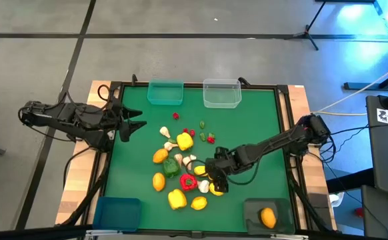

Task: Sort produce into baskets
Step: Put the lemon into the black bin

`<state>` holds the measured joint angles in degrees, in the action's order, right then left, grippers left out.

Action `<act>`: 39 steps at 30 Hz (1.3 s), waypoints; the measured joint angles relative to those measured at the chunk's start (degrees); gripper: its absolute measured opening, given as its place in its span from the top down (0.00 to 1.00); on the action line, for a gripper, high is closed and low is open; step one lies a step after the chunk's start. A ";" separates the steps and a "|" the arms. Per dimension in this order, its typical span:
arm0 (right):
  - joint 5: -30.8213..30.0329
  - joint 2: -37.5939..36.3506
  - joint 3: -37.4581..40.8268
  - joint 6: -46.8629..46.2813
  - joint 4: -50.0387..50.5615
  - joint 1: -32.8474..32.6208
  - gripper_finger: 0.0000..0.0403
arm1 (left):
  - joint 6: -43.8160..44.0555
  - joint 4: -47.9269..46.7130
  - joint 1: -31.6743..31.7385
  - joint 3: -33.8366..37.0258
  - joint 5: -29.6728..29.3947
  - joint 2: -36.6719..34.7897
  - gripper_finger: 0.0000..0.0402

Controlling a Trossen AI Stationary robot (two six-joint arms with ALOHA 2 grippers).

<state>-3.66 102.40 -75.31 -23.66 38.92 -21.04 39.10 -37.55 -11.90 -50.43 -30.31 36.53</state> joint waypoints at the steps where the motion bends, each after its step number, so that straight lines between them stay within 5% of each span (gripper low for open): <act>1: -0.65 0.33 0.61 0.07 -1.25 -0.03 0.19 | 0.03 -0.01 0.00 0.00 0.00 0.00 0.23; 20: 0.82 8.58 1.62 -1.56 -1.34 0.17 0.20 | 1.48 -2.20 0.00 0.00 -0.12 0.00 0.23; 32: -0.83 8.38 1.55 -5.11 -1.46 0.15 0.57 | 1.46 -2.44 0.00 0.00 -0.36 0.00 0.23; 39: 0.01 6.22 1.40 -9.52 -1.37 0.07 0.58 | 1.46 -2.42 0.00 0.00 -0.36 -0.02 0.23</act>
<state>-3.65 108.62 -73.91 -33.19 37.55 -20.97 40.56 -39.97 -11.90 -50.43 -30.68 36.51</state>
